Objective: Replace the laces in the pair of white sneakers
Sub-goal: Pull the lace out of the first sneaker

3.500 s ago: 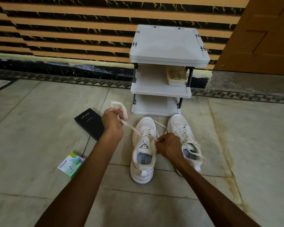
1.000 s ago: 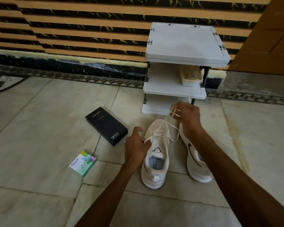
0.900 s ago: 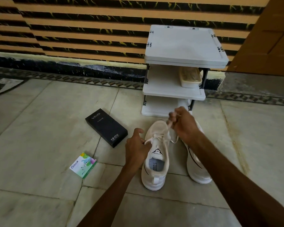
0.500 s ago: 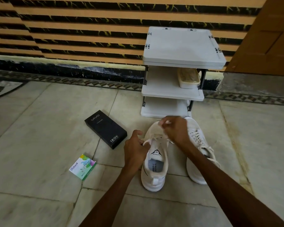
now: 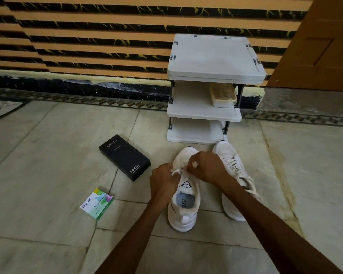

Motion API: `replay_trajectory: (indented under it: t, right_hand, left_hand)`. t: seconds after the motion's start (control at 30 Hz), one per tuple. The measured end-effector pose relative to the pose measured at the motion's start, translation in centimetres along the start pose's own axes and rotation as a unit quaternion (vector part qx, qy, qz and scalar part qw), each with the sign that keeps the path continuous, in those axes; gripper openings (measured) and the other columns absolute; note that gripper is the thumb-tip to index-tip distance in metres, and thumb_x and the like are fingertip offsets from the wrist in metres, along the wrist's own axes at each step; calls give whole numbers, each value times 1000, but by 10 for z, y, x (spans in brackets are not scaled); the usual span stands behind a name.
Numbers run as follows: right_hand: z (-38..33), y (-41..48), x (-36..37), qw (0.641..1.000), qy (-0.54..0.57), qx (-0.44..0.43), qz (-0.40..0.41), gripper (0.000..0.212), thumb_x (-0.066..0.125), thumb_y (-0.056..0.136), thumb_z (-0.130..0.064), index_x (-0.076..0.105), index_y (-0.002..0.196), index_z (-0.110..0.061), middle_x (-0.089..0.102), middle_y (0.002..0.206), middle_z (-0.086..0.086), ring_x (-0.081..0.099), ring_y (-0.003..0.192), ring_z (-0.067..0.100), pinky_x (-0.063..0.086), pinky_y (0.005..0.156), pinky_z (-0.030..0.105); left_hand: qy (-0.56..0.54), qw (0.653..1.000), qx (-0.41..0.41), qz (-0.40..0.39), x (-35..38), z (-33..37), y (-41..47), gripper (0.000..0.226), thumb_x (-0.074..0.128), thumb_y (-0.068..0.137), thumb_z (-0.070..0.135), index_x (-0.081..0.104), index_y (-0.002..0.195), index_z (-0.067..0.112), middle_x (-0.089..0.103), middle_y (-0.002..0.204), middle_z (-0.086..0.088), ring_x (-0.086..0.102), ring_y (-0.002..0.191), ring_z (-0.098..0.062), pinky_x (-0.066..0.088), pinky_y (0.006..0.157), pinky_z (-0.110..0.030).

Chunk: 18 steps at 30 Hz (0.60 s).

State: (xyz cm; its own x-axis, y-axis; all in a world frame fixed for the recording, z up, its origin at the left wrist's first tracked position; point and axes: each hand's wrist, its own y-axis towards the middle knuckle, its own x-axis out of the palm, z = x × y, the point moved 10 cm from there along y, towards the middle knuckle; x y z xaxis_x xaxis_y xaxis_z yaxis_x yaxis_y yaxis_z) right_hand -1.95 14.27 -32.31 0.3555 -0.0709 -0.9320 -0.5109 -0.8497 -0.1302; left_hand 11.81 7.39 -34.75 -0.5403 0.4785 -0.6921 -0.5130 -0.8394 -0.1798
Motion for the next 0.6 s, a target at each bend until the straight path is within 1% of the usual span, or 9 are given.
replay_trajectory:
  t: [0.07,0.13,0.17,0.23,0.3,0.37,0.47,0.57,0.6]
  right_hand:
    - [-9,0,5,997,-67,-29,2,26,66,87,-41,75,90,-18,70,90,9,67,85,27,46,69,29]
    - [-7,3,-3,998,36,-28,47,12,68,84,-24,77,85,-15,73,87,6,68,82,24,44,67,25]
    - [4,3,-9,989,130,4,75,10,67,84,-15,77,85,-14,73,86,4,67,80,21,46,69,24]
    - [37,0,-18,929,325,106,143,17,57,93,-12,73,88,-11,68,84,4,63,77,20,49,72,30]
    - [56,-3,-26,890,388,144,191,24,49,100,-20,67,90,-6,64,83,8,58,79,23,46,73,33]
    - [46,1,-33,918,346,94,166,20,50,100,-15,64,107,-4,65,104,11,59,96,25,47,86,35]
    - [15,2,-21,975,218,4,43,36,55,95,-8,56,131,-7,56,131,11,53,120,25,41,101,32]
    - [6,-13,-11,996,72,11,48,19,67,86,-30,75,96,-16,70,100,7,66,92,22,51,80,27]
    - [7,-20,-9,997,49,37,54,27,67,83,-44,76,86,-19,71,88,4,66,80,19,53,74,28]
  left_hand:
    - [-11,999,-31,-13,3,-5,1,21,66,87,28,71,99,13,72,101,-6,66,99,-25,50,82,-31]
    - [-26,998,-50,-22,4,-9,1,13,67,86,28,62,75,22,66,88,-3,66,96,-24,48,78,-29]
    - [-26,998,-48,-25,5,-9,2,14,66,86,27,62,74,21,66,87,-3,66,94,-24,47,76,-29]
    - [-22,999,-39,-26,4,-8,2,12,65,86,24,72,86,14,71,87,-4,67,89,-24,45,69,-27]
    - [-24,999,-35,-23,3,-8,3,16,64,85,22,74,96,17,73,92,-1,67,88,-20,45,68,-23]
    - [-22,999,-18,-22,4,-6,2,23,64,86,20,70,108,20,72,104,1,66,94,-17,48,76,-24]
    - [1,998,61,-31,11,11,2,36,60,89,14,60,123,26,61,117,1,61,102,-17,49,82,-27]
    - [46,989,121,-65,23,22,6,36,57,92,14,60,125,28,49,123,-1,59,104,-21,48,81,-27]
    - [60,986,134,-81,27,23,9,33,59,92,15,62,123,26,47,124,-3,58,104,-22,50,82,-30]
